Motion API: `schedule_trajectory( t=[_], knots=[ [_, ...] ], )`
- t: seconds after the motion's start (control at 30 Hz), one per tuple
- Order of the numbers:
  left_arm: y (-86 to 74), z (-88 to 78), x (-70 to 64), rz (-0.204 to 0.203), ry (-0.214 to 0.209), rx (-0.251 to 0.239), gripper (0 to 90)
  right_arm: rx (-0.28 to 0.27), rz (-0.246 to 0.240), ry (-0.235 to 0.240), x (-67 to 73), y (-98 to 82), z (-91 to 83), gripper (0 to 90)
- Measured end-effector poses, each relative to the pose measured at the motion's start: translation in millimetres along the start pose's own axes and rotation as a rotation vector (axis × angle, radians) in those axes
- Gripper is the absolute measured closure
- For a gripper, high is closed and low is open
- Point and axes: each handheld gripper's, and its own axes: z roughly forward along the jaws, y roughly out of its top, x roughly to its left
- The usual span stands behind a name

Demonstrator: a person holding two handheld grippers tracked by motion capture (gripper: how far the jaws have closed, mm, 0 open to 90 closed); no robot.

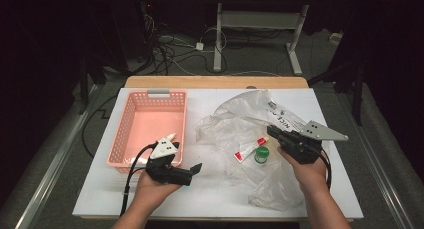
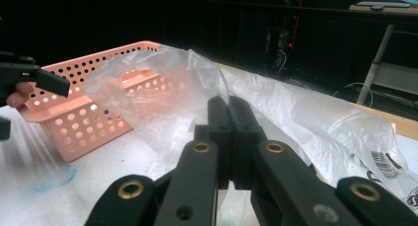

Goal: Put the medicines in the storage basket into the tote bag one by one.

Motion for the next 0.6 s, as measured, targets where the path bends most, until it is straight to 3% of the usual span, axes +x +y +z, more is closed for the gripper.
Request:
schedule_trajectory(
  t=[0.33, 0.6],
  knots=[
    [-5.1, -9.8, 26.0, -0.043, 0.064, 0.015, 0.0, 0.003, 0.003, -0.003, -0.7, -0.7, -0.2, 90.0],
    [-8.7, -18.3, 41.6, -0.081, 0.086, 0.01, 0.0, 0.002, 0.007, -0.005, -1.0, -0.7, -0.8, 90.0]
  ],
)
